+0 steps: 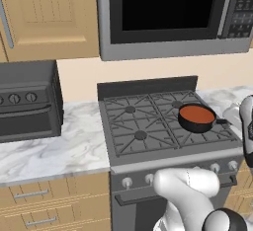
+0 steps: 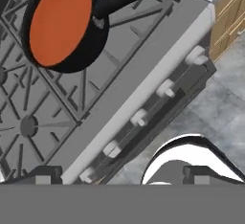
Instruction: Wait until the marinara sauce is simmered to a deep red color and then turn off the stove.
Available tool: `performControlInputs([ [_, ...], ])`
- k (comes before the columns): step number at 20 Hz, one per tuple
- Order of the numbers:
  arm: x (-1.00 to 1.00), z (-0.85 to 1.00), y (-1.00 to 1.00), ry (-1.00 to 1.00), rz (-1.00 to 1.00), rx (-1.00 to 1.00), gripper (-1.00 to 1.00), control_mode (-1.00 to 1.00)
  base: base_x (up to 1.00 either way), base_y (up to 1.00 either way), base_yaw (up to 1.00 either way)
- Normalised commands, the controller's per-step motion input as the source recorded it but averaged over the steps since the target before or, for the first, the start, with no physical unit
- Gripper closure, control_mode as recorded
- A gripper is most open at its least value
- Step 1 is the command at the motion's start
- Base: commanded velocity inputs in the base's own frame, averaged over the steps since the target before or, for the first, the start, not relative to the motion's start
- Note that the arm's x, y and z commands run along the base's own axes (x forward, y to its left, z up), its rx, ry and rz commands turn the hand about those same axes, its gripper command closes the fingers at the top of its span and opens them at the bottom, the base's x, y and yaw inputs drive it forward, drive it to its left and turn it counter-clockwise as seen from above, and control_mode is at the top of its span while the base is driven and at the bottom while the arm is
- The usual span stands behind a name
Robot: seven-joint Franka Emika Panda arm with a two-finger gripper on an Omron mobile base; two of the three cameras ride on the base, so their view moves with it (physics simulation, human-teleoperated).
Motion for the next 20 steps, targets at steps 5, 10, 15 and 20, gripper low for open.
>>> performControlInputs([
  [5, -0.45, -0.26, -0.21, -0.12, -0.03, 0.11, -1.0, -1.0, 0.0, 0.0, 0.0],
  [10, -0.43, -0.41, -0.06, -0.2, 0.02, 0.0, -1.0, -1.0, 0.0, 0.0, 0.0],
  [15, -0.38, -0.4, -0.08, -0.26, 0.04, 0.0, -1.0, -1.0, 0.0, 0.0, 0.0],
  [20, -0.26, -0.36, -0.07, -0.32, 0.08, -0.05, -1.0, -1.0, 0.0, 0.0, 0.0],
])
